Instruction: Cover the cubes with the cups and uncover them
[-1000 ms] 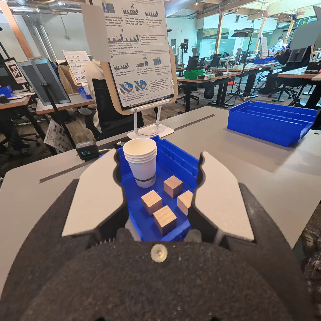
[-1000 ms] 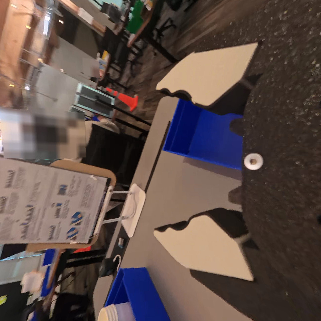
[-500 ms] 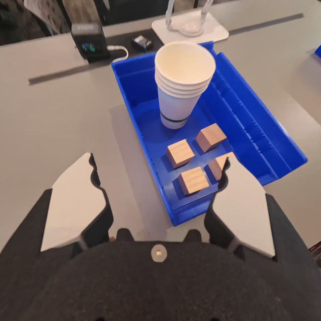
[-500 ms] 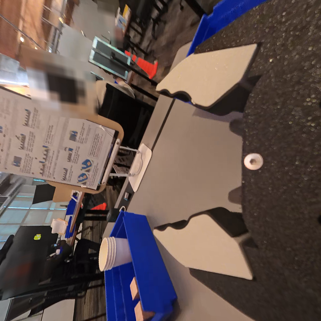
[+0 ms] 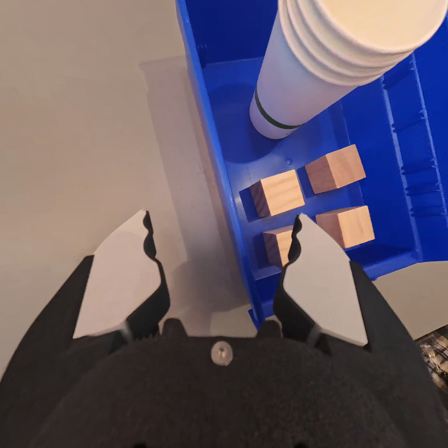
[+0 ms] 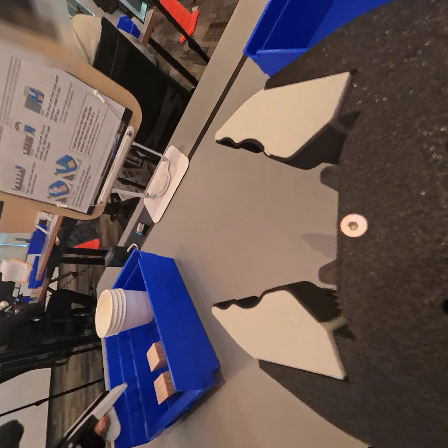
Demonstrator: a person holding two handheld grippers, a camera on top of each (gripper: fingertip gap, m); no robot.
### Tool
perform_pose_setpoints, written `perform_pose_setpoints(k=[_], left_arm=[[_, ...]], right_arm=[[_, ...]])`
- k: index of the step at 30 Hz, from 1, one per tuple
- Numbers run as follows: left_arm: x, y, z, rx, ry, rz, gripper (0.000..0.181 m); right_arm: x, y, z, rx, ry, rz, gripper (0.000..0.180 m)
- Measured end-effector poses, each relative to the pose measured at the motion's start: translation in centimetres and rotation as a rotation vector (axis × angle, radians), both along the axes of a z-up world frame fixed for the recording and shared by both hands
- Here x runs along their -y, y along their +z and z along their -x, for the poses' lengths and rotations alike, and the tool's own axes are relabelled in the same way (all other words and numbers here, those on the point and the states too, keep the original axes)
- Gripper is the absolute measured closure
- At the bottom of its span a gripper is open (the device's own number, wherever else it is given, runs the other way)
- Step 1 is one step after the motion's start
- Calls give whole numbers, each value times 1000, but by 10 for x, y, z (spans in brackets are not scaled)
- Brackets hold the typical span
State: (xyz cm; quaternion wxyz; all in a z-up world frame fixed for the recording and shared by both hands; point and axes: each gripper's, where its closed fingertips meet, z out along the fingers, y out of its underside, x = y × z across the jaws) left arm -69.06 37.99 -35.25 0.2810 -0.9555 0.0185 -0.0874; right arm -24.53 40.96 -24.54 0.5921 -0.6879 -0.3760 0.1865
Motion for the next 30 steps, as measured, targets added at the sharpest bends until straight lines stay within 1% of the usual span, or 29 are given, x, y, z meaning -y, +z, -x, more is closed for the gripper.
perform_pose_setpoints(k=[8, 13, 18, 22, 26, 30], left_arm=[[-2, -18, -7, 29, -24, 109, 94], [2, -23, -5, 33, -22, 172, 121], [7, -29, -6, 69, -13, 241, 141], [8, -28, -16, 142, -21, 269, 167], [9, -29, -13, 126, 12, 310, 170], [12, -30, -1, 46, 45, 332, 175]], right_arm=[[17, 2, 30, 14, 130, 25, 68], [22, -5, 30, 38, 132, 34, 75], [34, -1, 39, 26, 182, 21, 85], [41, -3, 43, 31, 217, 28, 91], [42, -6, 43, 40, 231, 41, 96], [46, -9, 43, 55, 262, 51, 107]])
